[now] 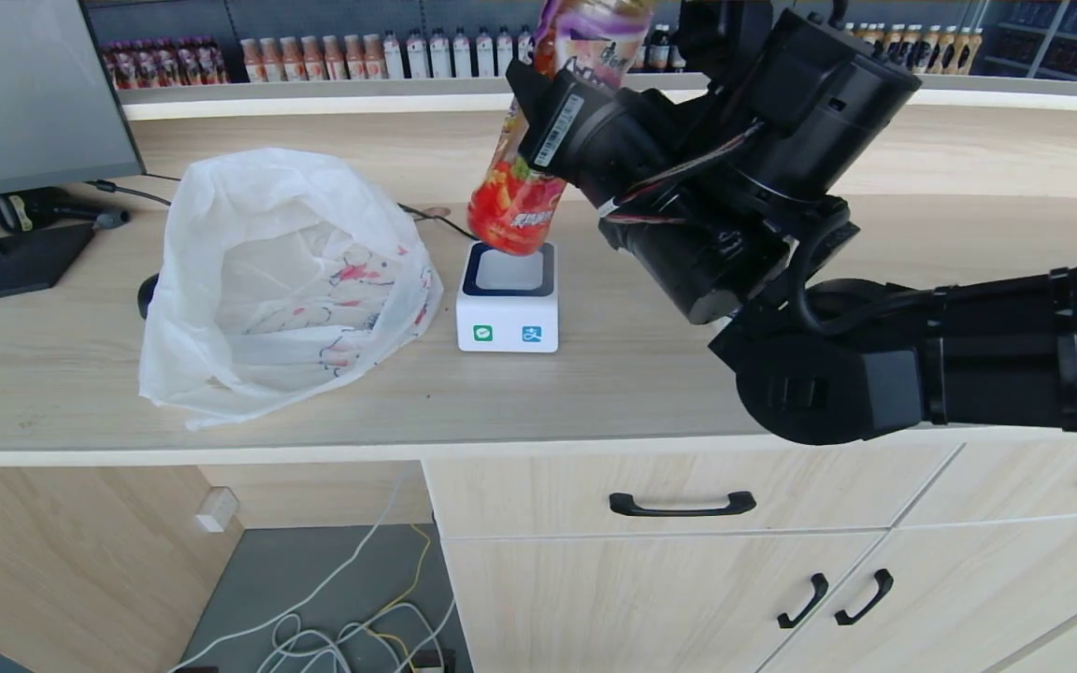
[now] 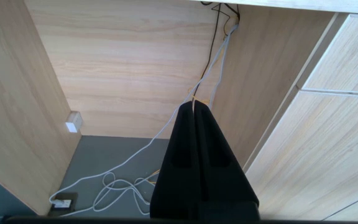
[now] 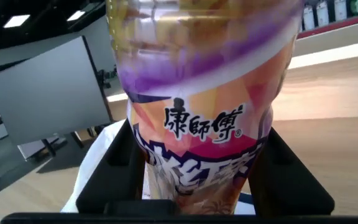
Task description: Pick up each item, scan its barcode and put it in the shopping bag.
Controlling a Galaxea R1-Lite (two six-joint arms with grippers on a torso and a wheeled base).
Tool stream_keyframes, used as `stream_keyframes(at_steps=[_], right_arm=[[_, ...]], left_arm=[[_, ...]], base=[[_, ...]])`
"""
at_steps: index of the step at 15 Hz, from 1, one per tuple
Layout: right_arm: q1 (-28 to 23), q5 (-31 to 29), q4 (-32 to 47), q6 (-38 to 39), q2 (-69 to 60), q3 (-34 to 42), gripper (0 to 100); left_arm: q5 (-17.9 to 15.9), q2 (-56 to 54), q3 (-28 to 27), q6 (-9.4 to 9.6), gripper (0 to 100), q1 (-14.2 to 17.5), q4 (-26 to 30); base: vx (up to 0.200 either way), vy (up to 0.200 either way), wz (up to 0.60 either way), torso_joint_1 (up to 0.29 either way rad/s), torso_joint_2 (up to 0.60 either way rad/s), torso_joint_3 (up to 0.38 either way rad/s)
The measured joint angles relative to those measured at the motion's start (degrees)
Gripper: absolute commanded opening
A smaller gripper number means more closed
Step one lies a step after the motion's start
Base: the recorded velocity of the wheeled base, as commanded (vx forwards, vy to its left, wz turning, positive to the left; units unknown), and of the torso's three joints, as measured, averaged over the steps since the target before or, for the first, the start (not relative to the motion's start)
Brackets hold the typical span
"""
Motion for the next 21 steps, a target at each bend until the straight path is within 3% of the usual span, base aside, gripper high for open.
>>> stream_keyframes(at_steps=[3, 9, 16, 21], right_arm=[[0.22, -1.37, -0.49, 4.51, 0.85, -1.07, 0], [1.35, -3.52, -7.98, 1.41, -2.62, 4.35, 0], [1.38, -3.72, -8.67, 1.37, -3.28, 5.57, 0], [1.29, -3.72, -9.23, 1.39, -2.93, 5.46, 0]], left_arm=[[0.0, 0.0, 0.0, 0.0, 0, 0.0, 0.0], [0.0, 0.0, 0.0, 0.02, 0, 0.0, 0.0], [0.0, 0.0, 0.0, 0.05, 0, 0.0, 0.0], [0.0, 0.0, 0.0, -0.15, 0, 0.0, 0.0]], base=[[0.0, 0.0, 0.0, 0.0, 0.0, 0.0], [0.0, 0.0, 0.0, 0.0, 0.0, 0.0], [0.0, 0.0, 0.0, 0.0, 0.0, 0.0], [0.0, 0.2, 0.0, 0.001, 0.0, 0.004]])
